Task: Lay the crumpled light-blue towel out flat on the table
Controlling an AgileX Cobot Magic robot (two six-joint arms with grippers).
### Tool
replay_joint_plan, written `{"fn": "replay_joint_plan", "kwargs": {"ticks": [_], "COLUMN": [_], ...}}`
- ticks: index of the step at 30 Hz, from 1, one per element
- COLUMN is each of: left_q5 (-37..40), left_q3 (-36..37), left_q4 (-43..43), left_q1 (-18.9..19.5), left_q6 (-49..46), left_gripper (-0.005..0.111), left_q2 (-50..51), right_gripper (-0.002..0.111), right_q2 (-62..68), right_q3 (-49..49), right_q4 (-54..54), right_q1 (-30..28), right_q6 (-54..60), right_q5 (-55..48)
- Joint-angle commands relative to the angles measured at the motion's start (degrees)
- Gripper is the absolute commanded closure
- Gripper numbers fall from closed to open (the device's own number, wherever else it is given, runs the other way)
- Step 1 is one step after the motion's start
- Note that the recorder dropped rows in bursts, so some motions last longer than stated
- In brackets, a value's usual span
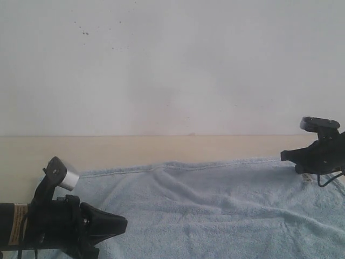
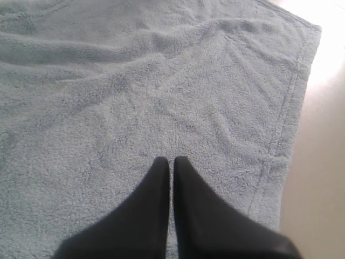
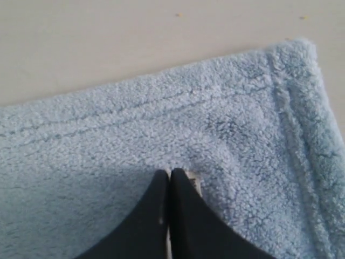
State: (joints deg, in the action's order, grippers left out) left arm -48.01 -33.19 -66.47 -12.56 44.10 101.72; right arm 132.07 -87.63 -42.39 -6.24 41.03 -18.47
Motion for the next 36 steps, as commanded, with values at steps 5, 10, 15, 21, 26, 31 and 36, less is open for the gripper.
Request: {"fn": "replay_joint_plan", "kwargs": {"ticks": [5, 10, 15, 21, 26, 31, 36], "left_q5": [-0.41, 0.02, -0.22, -1.35, 2.74, 23.46, 38.14], "left_q3": [-0.20, -0.20, -0.20, -0.20, -0.20, -0.20, -1.39], "left_q4": [-0.40, -0.39, -0.62, -1.04, 1.36, 9.35, 32.95], "left_q1": [-0.02, -0.02, -0.02, -0.02, -0.02, -0.02, 2.16], "left_q6": [-0.54, -0.54, -1.62, -3.58, -5.47, -5.72, -10.22], "left_gripper": [0.103, 0.103, 0.103, 0.103, 0.103, 0.103, 0.103], "left_q2": [-0.37, -0.37, -0.37, -3.82, -11.90, -22.26, -30.61], "right_gripper": [0.108, 0.108, 0.108, 0.108, 0.108, 0.108, 0.108], "right_q2": [2.37, 2.37, 1.66, -3.47, -8.57, -12.47, -16.28], "right_q3": [0.11, 0.11, 0.11, 0.11, 0.11, 0.11, 0.11], "right_q4": [1.06, 1.06, 0.83, 0.83, 0.83, 0.83, 0.57], "right_q1": [-0.67, -0.67, -0.67, -0.67, -0.67, -0.67, -0.67], "right_q6": [1.98, 1.98, 1.26, -0.27, -2.26, -3.28, -3.91], "right_q5": [11.51, 14.86, 14.75, 15.11, 12.03, 4.54, -6.91]}}
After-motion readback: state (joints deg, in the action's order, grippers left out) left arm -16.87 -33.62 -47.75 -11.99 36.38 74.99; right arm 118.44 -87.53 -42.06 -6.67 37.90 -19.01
